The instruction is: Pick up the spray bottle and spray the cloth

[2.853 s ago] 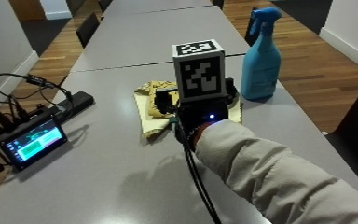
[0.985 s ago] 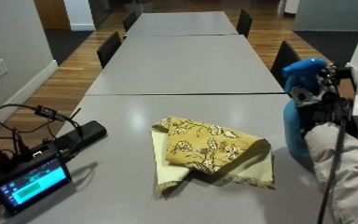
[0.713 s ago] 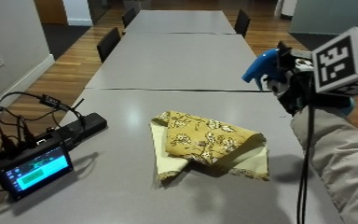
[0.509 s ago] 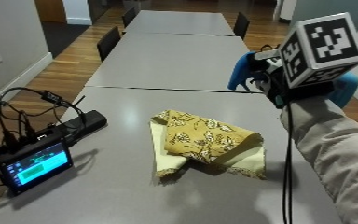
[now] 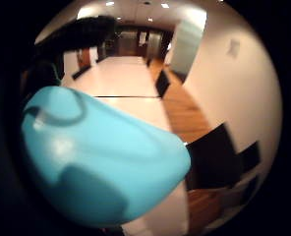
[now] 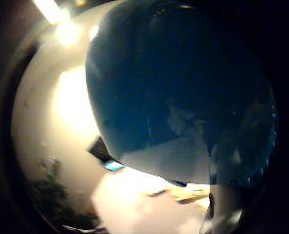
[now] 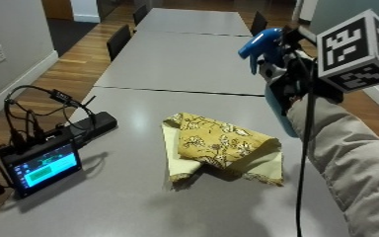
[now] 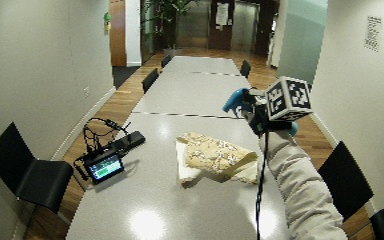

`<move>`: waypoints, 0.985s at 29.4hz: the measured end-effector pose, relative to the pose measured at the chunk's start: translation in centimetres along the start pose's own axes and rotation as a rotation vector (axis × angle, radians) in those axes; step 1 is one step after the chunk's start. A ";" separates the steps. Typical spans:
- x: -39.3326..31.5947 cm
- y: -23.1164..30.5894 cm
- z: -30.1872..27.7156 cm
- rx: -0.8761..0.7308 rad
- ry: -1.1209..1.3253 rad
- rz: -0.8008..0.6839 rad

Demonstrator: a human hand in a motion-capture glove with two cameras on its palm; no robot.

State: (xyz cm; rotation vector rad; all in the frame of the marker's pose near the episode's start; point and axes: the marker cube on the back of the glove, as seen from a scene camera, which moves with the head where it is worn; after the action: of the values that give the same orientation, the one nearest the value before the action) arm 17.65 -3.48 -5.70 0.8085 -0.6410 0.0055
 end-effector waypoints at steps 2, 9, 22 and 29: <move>-1.0 -0.1 -0.5 0.015 -0.181 0.078; -8.7 0.9 -2.2 -0.032 -0.666 0.173; -26.8 12.2 6.6 -0.459 -0.902 -0.076; -29.5 16.9 9.8 -0.511 -0.876 -0.114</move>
State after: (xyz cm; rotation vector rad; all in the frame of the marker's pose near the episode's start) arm -15.56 8.61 -5.17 0.3138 -1.3491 -0.6223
